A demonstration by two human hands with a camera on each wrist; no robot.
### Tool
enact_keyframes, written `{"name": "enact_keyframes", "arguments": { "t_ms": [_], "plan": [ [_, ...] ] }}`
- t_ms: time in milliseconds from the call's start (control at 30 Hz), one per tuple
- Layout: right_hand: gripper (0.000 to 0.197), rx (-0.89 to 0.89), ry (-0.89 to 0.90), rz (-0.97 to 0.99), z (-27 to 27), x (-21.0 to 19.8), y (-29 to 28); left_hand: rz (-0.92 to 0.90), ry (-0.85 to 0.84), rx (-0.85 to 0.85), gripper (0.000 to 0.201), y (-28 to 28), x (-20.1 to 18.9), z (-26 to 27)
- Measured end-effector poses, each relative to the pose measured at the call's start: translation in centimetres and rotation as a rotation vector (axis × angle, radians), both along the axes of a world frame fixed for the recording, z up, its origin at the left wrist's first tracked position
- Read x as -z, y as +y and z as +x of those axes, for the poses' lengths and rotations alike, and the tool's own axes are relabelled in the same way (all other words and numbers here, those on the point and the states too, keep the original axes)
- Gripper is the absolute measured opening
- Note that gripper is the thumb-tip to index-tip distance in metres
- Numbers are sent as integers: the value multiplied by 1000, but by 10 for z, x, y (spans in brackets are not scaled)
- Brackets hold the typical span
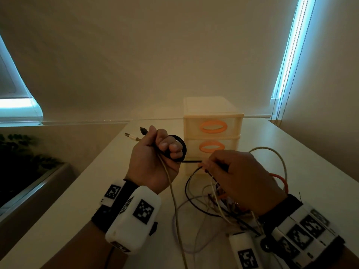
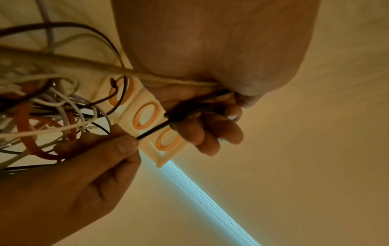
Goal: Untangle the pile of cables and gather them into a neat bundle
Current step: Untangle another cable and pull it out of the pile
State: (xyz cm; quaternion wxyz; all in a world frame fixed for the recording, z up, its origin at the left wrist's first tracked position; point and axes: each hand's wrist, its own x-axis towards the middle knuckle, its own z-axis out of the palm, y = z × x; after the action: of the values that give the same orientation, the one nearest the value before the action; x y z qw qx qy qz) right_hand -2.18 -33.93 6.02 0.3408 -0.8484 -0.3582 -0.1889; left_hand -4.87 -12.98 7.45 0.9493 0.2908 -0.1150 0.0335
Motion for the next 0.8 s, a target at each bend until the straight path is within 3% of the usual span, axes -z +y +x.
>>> {"name": "enact_keyframes", "arguments": {
  "t_ms": [67, 200, 333, 433, 500, 533, 600, 667, 733, 800],
  "plan": [
    [24, -48, 50, 9, 0, 0, -1, -15, -17, 31, 59, 3, 1, 0],
    [17, -236, 220, -182, -1, 0, -3, -65, -42, 69, 53, 10, 0, 0],
    [21, 24, 235, -185, 5, -7, -8, -80, -119, 302, 51, 19, -5, -3],
    [29, 221, 151, -23, 10, -12, -14, 292, -110, 404, 51, 15, -10, -13],
    [29, 266, 26, 104, 12, -10, -13, 609, -92, 413, 51, 1, -9, -20],
    [26, 254, -30, 182, 11, -8, -10, 682, -86, 428, 50, -8, -8, -22],
    [20, 151, -78, 339, 7, -6, -2, 651, -76, 421, 52, -23, -3, -21],
    [14, -38, -64, 368, 0, -8, 4, 513, -53, 306, 55, -27, 0, -14],
    [14, -221, -31, 225, -8, -7, 8, 357, -45, 175, 54, -23, -1, -10],
    [14, -291, 102, 22, -13, -5, 9, 193, -16, 98, 52, -16, -4, -7]
  ]
}}
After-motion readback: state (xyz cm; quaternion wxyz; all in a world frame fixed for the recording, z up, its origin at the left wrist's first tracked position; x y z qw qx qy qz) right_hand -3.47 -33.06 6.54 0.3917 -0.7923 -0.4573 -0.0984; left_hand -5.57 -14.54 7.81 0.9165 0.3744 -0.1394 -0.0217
